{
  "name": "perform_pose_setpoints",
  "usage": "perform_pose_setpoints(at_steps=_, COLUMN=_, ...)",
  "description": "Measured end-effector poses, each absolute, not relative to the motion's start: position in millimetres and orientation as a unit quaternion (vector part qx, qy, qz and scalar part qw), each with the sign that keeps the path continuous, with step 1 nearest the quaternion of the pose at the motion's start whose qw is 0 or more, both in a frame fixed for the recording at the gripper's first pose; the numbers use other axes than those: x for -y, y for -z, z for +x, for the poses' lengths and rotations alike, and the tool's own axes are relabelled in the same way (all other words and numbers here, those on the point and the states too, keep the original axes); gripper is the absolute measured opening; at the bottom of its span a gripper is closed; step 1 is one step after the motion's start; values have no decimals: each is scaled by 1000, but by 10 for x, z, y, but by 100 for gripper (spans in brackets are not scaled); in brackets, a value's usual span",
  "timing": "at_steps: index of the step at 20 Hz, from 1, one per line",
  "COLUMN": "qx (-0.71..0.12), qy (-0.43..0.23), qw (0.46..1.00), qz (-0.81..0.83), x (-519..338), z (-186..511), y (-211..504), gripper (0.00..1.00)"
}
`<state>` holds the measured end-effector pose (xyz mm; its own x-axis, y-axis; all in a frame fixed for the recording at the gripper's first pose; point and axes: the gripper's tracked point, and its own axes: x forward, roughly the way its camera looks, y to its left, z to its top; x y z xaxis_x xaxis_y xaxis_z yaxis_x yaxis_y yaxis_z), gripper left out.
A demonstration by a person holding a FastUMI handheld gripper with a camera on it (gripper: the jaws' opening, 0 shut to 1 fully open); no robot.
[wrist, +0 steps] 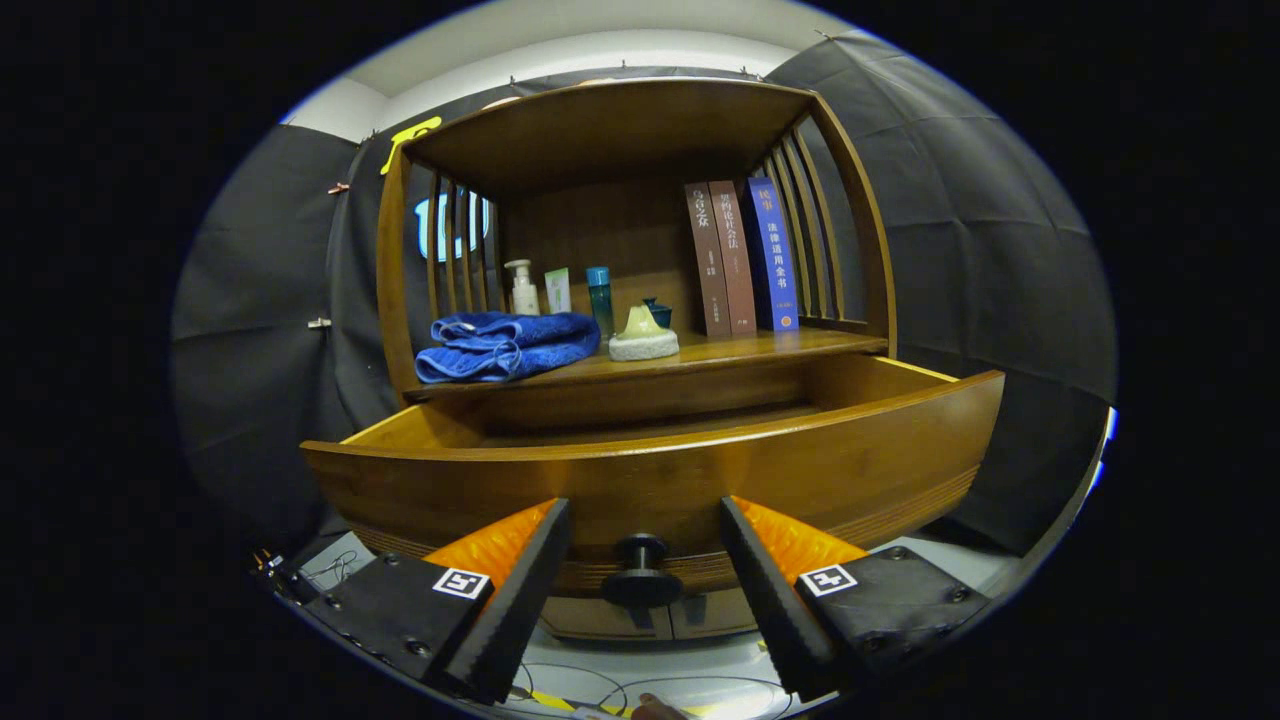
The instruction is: Pull open the drawer, take out the items inside it, and place them on the countertop above the cabinet.
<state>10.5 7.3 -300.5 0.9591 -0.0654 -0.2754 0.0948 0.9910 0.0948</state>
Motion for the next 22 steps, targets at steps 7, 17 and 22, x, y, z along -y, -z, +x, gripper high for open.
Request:
perform_pose_setpoints(at_steps=7, qx=-134, qy=39, qw=989, qz=53, x=-29, z=642, y=3074, gripper=97)
perform_pose_setpoints(at_steps=17, qx=-144, qy=30, qw=988, qz=51, x=53, z=1418, y=3224, gripper=97)
perform_pose_setpoints(at_steps=22, qx=-136, qy=38, qw=989, qz=41, x=33, z=1432, y=3227, gripper=97)
